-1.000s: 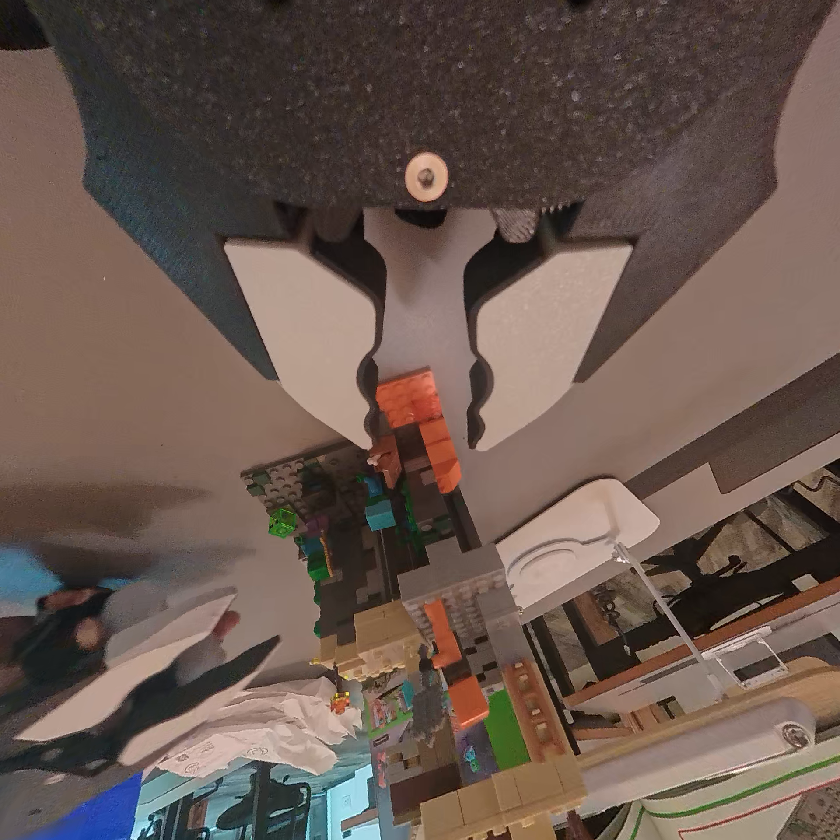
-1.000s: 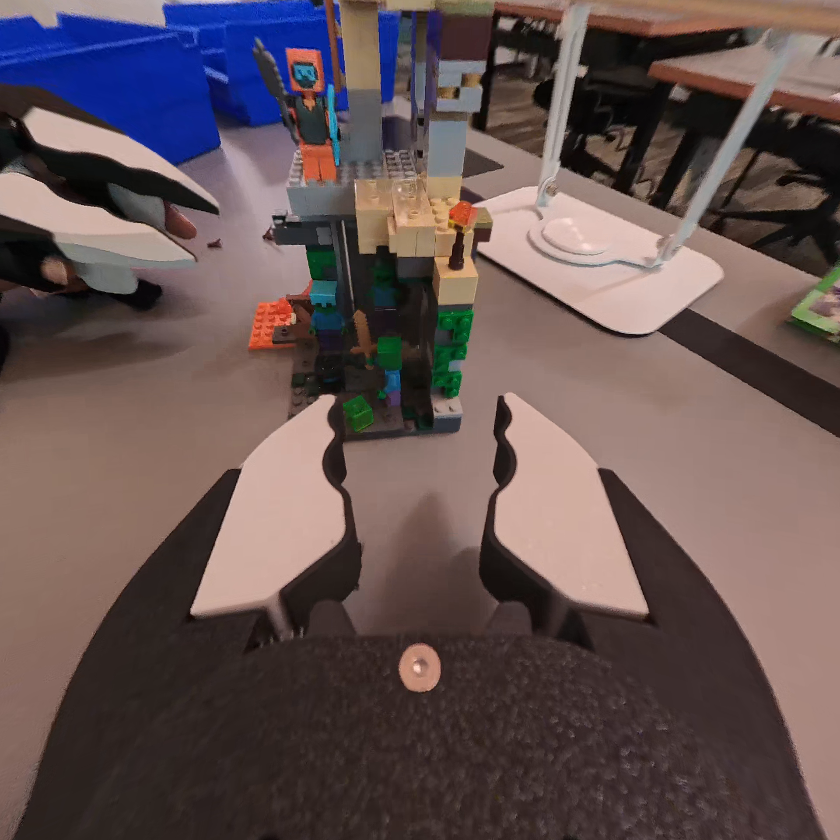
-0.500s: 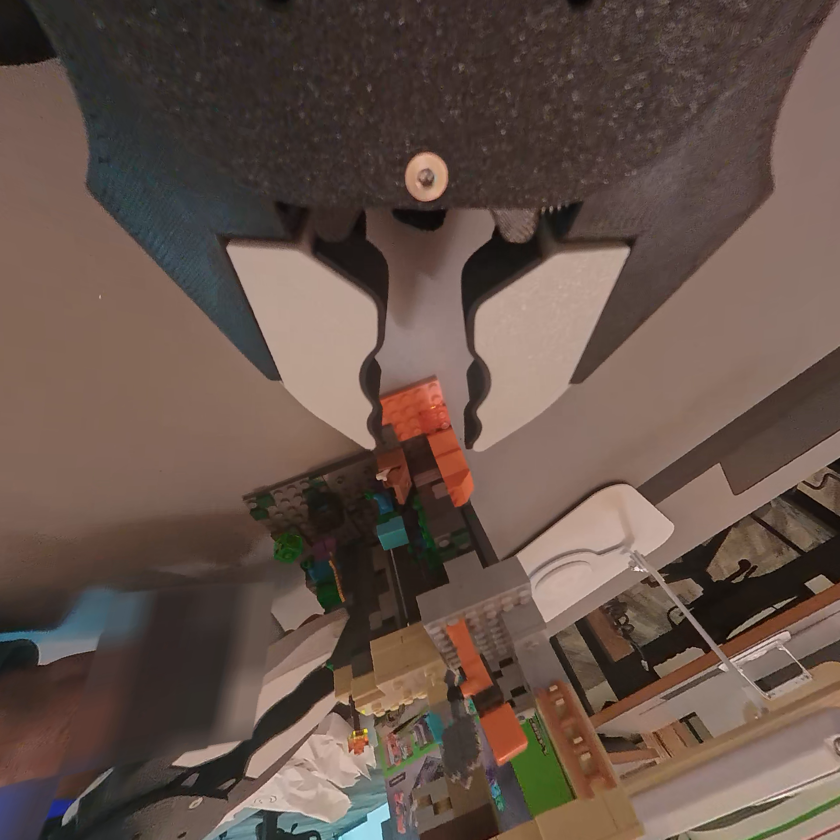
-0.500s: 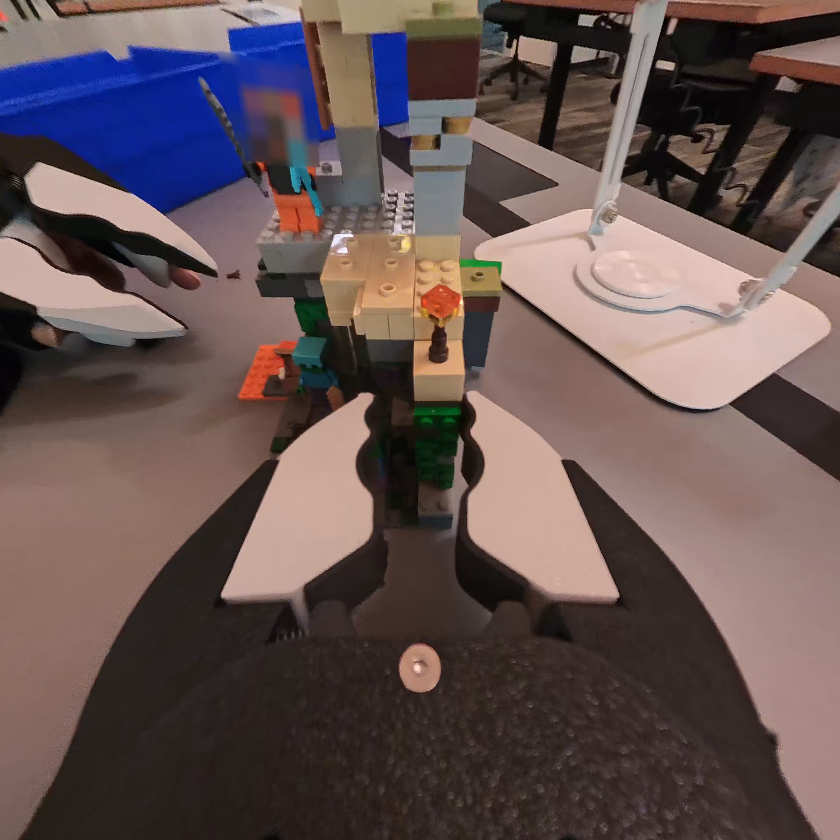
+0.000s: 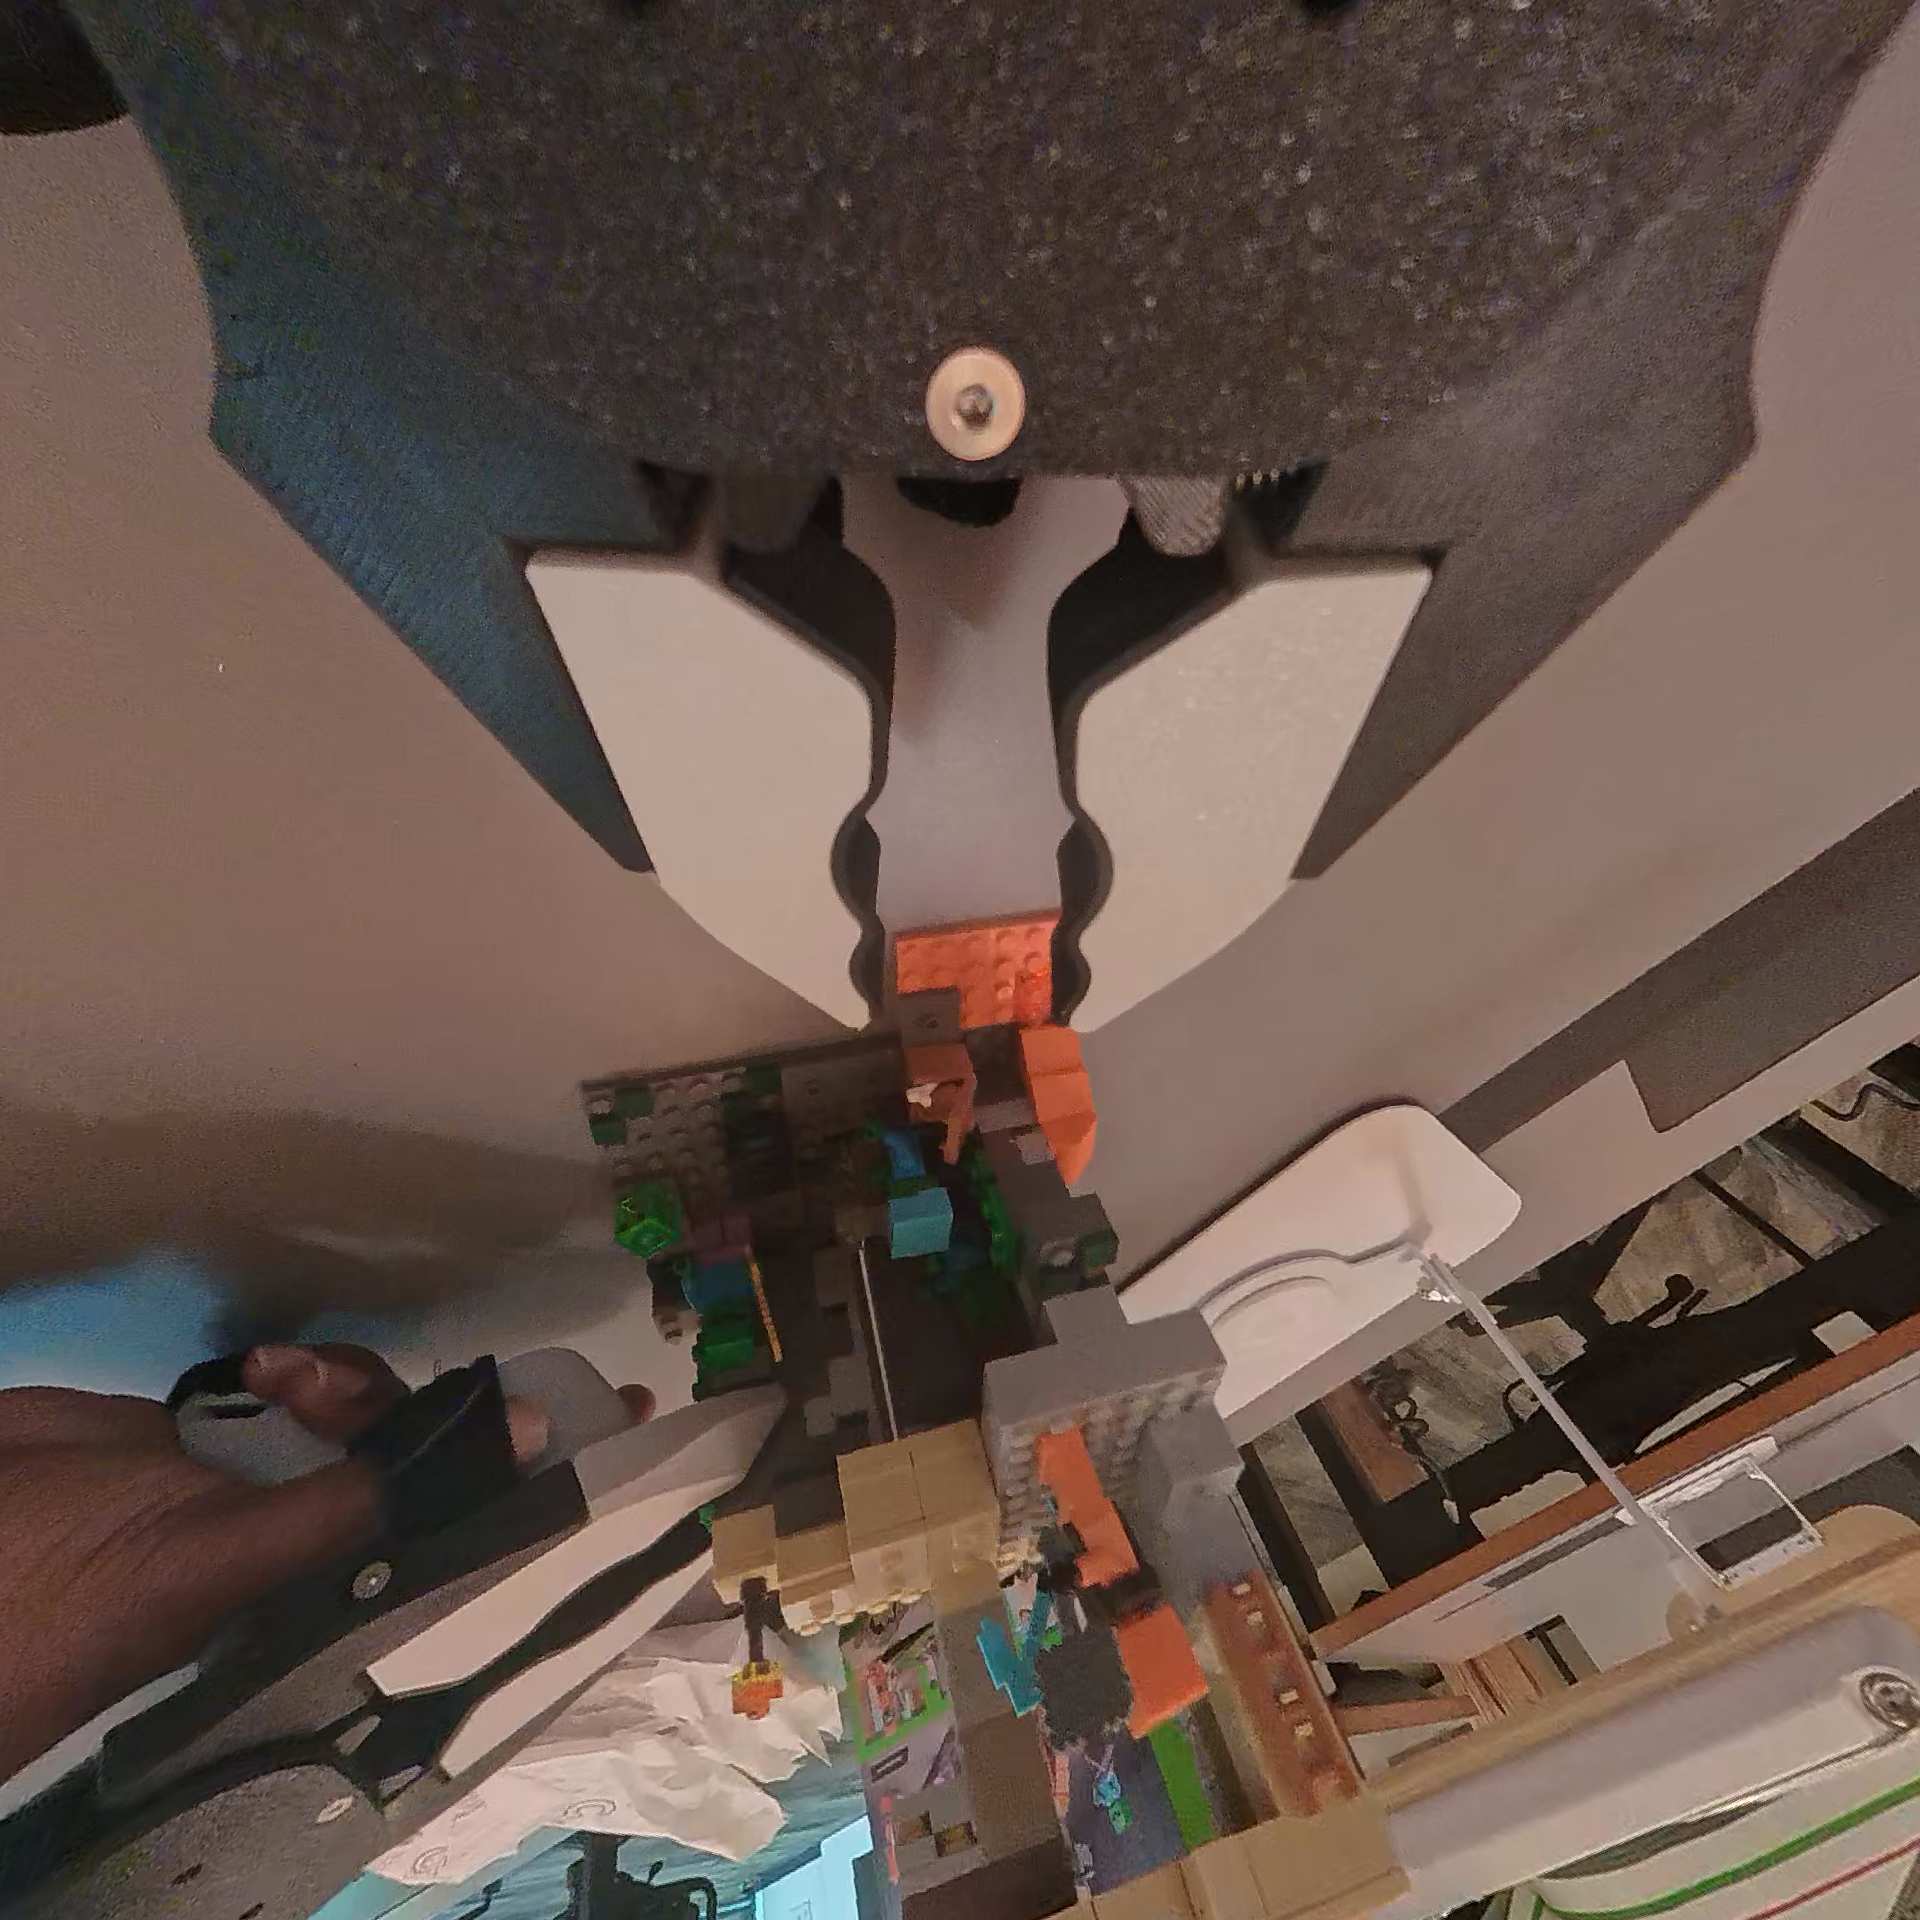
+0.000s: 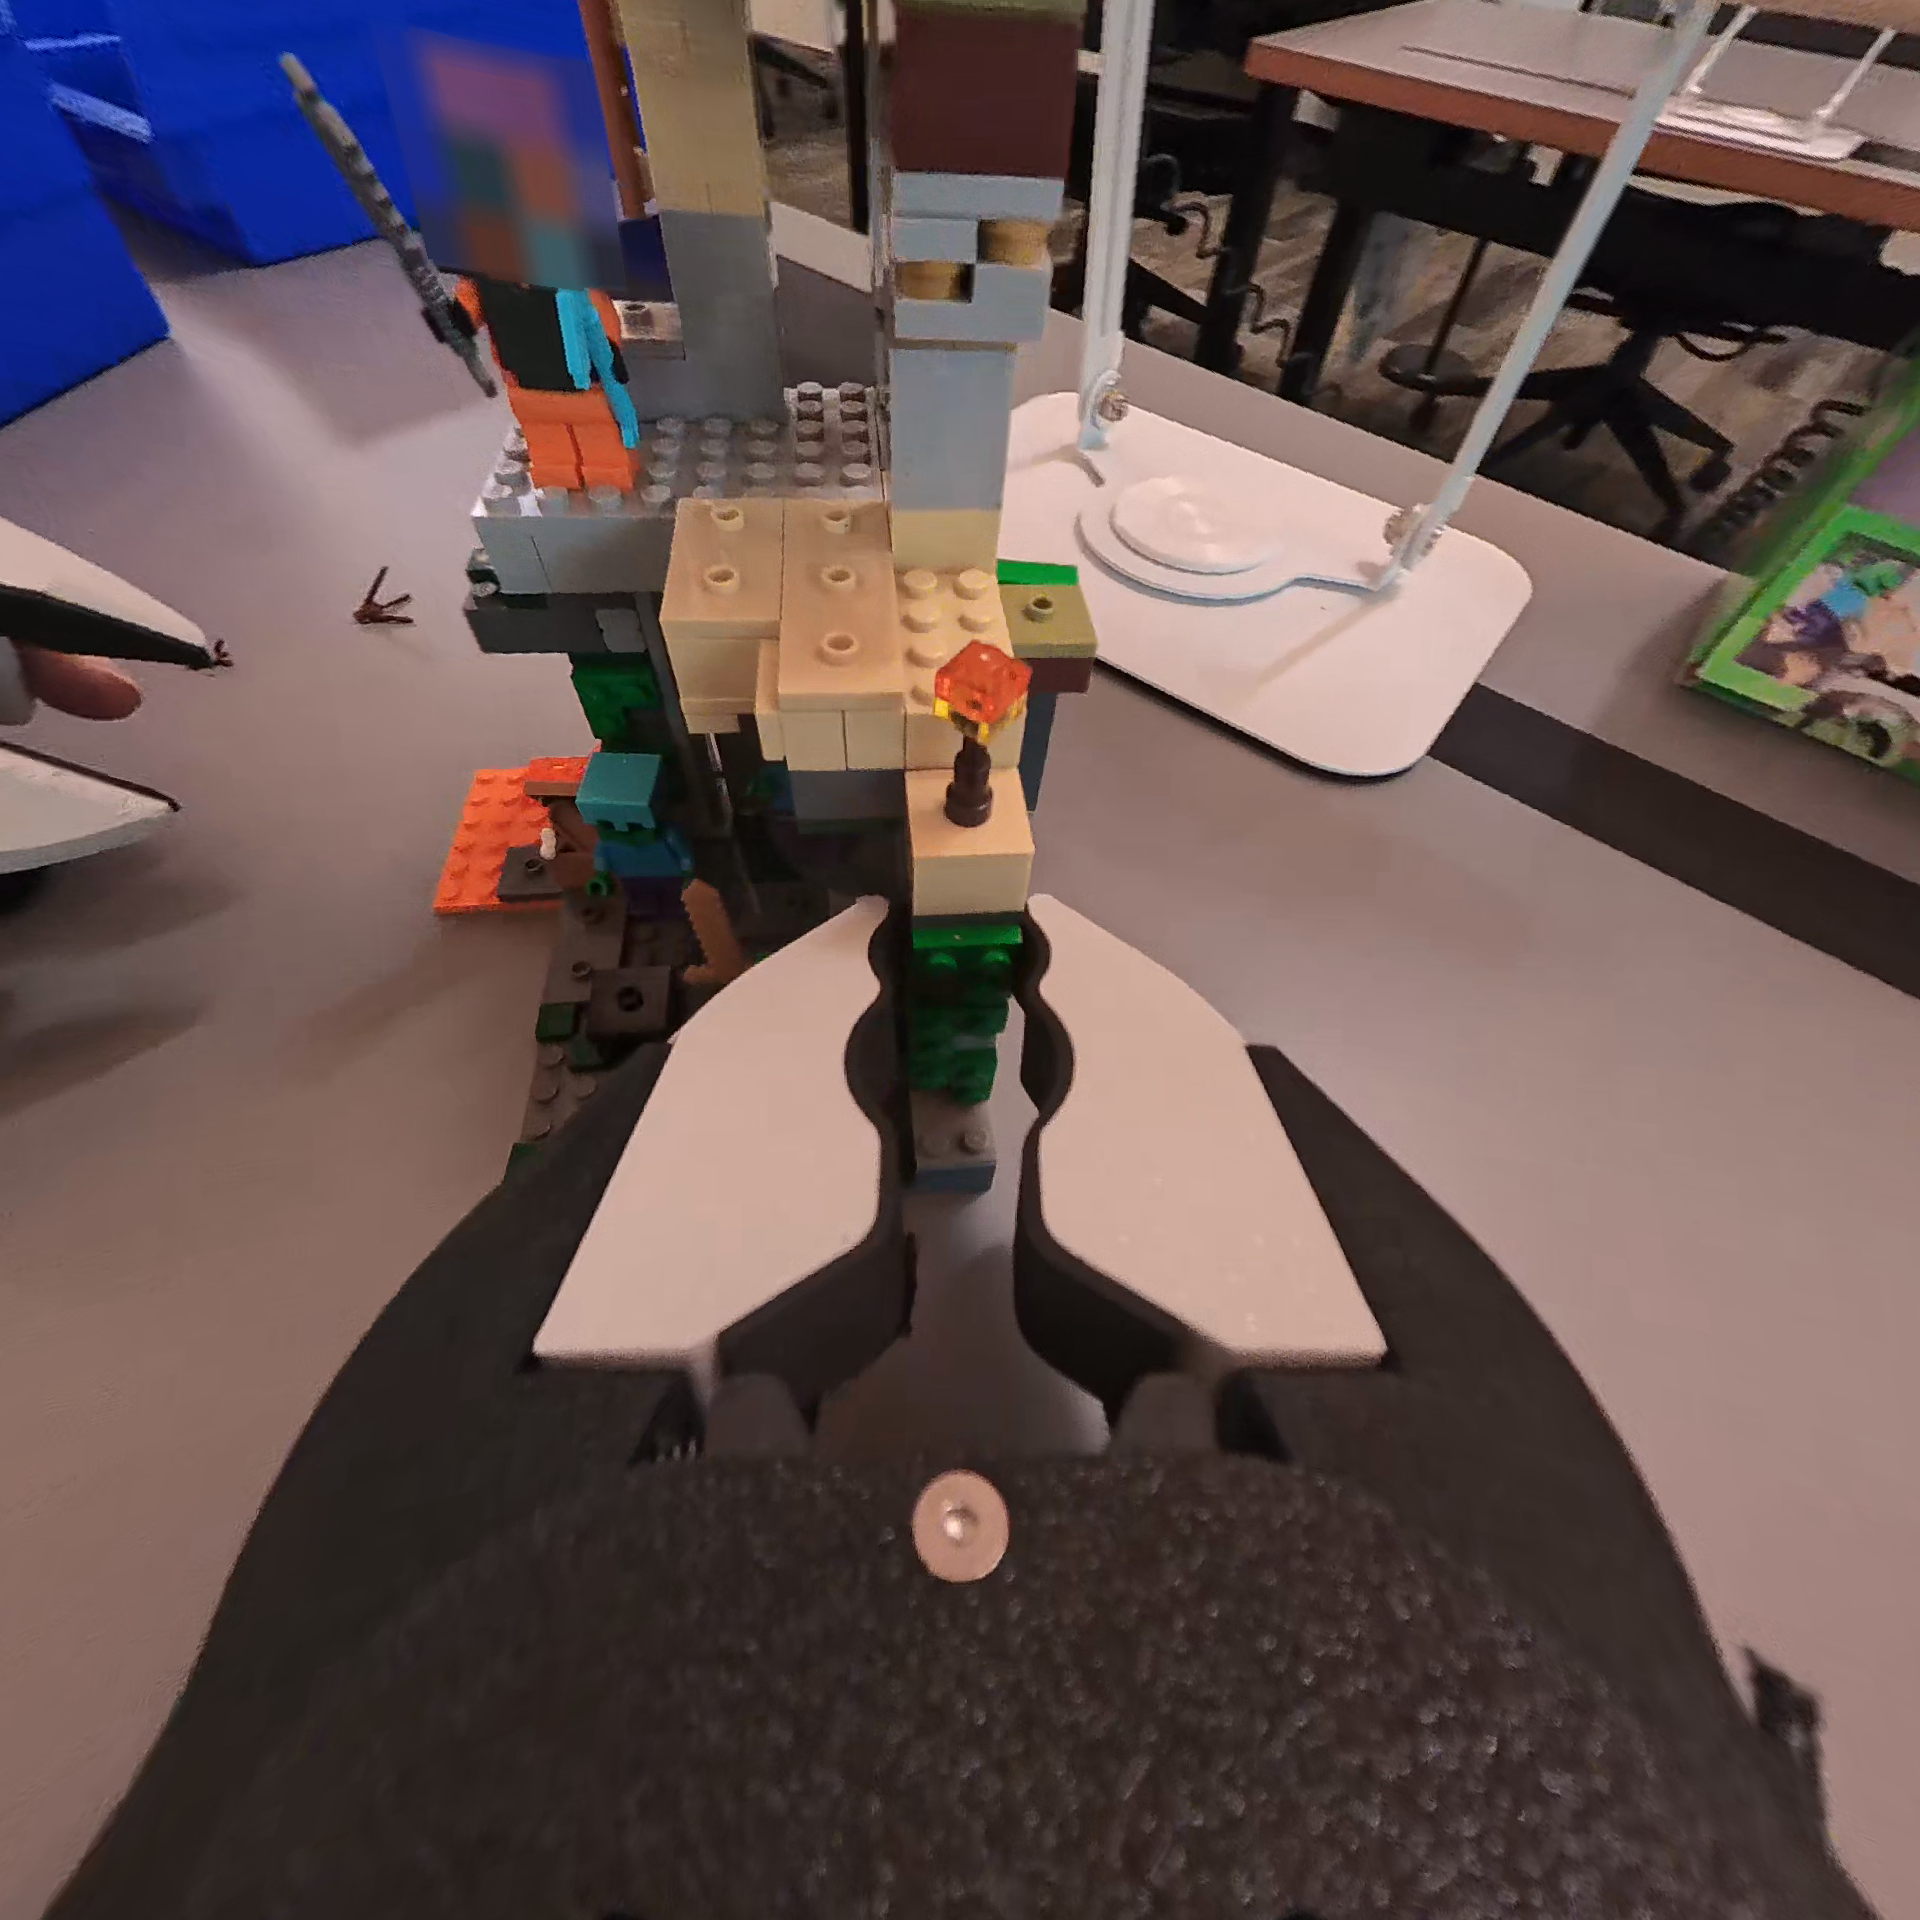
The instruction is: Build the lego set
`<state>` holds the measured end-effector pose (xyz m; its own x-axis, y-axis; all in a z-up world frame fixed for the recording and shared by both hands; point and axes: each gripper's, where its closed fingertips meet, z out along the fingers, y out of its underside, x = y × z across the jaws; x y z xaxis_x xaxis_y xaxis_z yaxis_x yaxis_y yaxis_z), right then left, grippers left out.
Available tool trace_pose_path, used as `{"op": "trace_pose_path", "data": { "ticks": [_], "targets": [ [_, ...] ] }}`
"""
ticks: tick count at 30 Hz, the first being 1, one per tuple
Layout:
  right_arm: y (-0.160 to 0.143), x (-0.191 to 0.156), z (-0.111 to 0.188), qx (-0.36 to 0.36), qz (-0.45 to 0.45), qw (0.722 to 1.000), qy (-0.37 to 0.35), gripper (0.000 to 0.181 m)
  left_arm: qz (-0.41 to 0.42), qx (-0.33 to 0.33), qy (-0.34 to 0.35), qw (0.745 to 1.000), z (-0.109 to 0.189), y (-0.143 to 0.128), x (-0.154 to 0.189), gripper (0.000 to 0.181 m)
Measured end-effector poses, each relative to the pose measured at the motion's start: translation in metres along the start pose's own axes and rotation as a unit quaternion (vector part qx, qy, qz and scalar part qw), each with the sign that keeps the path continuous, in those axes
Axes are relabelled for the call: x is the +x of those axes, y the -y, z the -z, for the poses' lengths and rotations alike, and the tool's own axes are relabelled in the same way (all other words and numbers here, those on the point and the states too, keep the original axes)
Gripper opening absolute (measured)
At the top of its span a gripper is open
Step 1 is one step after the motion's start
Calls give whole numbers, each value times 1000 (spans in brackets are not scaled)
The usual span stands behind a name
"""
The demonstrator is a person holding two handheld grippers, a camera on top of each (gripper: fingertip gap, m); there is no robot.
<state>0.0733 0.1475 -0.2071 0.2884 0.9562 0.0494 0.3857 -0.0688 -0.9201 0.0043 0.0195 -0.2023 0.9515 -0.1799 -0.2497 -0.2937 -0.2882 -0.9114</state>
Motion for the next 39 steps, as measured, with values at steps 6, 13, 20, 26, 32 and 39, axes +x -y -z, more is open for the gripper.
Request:
{"op": "trace_pose_path", "data": {
  "ticks": [6, 13, 20, 26, 32, 39],
  "targets": [
    [-1, 4, 2, 6, -7, 999, -38, 19, 3, -2, 2, 1000, 0, -1, -1, 29],
    [-2, 6, 5, 5, -25, 998, -52, 18, 2, 0, 4, 1000, 0, 0, -1, 29],
    [-5, -1, 15, -15, -8, 999, -41, 27, 16, 21, 13, 1000, 4, 4, -6, 23],
    [-6, 0, 15, -19, -1, 998, -53, 19, 15, 24, 16, 999, 5, 5, -7, 22],
    [-3, 2, 38, -2, -5, 999, -44, 26, 20, 27, 13, 999, 5, 6, -8, 22],
    [15, 24, 100, 108, -46, 993, -32, 24, 25, 38, 17, 999, 8, 8, -9, 17]
  ]
}}
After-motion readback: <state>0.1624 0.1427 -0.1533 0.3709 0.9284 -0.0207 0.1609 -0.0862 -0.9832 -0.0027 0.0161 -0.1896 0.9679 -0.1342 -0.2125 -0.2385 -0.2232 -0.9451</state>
